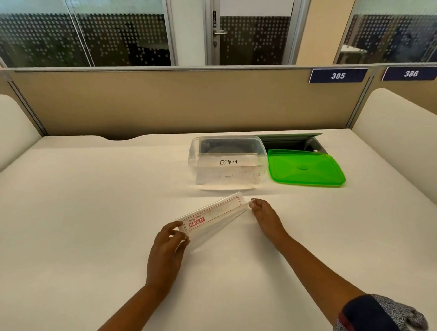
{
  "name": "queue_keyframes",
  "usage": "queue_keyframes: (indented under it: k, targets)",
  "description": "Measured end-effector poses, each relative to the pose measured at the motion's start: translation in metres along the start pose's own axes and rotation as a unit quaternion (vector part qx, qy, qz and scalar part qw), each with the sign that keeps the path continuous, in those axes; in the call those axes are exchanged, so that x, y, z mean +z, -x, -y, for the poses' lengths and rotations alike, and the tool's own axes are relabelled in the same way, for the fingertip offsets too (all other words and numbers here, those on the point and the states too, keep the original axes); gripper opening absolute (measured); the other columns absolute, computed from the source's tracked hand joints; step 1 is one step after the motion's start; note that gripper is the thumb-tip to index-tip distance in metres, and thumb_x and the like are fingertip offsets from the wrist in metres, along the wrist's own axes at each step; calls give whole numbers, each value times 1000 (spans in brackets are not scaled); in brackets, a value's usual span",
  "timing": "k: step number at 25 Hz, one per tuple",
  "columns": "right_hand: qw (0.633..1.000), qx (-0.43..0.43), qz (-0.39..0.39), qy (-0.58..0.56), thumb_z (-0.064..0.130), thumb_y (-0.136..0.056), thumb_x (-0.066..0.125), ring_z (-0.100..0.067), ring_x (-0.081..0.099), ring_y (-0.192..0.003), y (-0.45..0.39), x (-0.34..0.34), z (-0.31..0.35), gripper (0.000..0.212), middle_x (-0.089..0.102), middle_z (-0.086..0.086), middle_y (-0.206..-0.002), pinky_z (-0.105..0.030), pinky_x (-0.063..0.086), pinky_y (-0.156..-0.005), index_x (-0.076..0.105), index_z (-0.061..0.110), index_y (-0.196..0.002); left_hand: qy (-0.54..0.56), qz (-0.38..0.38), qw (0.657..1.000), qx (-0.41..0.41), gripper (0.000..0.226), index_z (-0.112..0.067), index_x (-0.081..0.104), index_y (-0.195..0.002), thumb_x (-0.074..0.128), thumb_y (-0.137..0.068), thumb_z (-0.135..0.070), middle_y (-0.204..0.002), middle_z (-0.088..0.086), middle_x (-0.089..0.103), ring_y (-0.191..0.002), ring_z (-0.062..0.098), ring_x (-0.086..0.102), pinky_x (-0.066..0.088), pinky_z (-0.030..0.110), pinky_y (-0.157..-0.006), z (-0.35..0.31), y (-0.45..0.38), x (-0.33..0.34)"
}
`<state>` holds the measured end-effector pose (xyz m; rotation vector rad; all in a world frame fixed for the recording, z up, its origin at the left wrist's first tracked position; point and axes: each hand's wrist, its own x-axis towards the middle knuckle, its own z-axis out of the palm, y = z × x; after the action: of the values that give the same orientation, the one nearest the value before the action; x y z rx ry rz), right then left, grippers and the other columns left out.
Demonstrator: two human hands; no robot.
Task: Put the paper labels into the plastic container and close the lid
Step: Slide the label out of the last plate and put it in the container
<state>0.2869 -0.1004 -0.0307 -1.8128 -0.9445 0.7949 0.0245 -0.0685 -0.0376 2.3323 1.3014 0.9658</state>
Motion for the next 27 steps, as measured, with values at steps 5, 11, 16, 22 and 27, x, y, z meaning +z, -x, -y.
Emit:
queue_keyframes:
  k: [5, 11, 16, 22, 27]
  targets:
    - [997, 21, -13, -69, 20, -95, 49, -24, 56, -110, 2, -10, 12, 25, 62, -9, -117, -25, 37, -85, 56, 8, -116, 0, -43, 999, 23, 13, -8, 68, -83, 72, -74, 1, -114, 8, 64, -93, 22, 62, 52, 27, -71, -7, -13, -10]
    - [988, -6, -33, -152, 11, -93, 54, -14, 55, -107, 3, -22, 34, 31, 63, -12, -124, -27, 43, -94, 59, 6, -123, 199, -56, 967, -147, 7, -20, 64, -80, 64, -85, -15, -83, -14, 64, -83, 15, 59, 43, 13, -69, -22, -37, -19]
    - [978, -9, -15, -209, 22, -94, 51, -14, 58, -105, 2, -35, 56, 35, 63, -8, -121, -31, 34, -95, 56, 12, -127, 269, -27, 931, -246, 8, -21, 68, -80, 62, -86, -20, -79, -8, 68, -79, 11, 62, 44, 13, -64, -27, -53, -26]
    - [977, -56, 8, -205, 34, -91, 54, -1, 57, -105, 4, -39, 68, 38, 63, 4, -118, -25, 33, -90, 48, 25, -128, 342, -25, 885, -316, 14, -10, 68, -97, 61, -87, -17, -75, -1, 68, -75, 19, 63, 52, 32, -79, -26, -62, -27]
    - [972, -95, 34, -211, 25, -92, 55, 5, 53, -112, 0, -38, 64, 30, 56, 5, -132, -20, 40, -92, 49, 34, -120, 352, -53, 878, -319, 24, -3, 66, -107, 57, -89, -17, -78, 10, 69, -72, 22, 64, 54, 36, -81, -30, -84, -34]
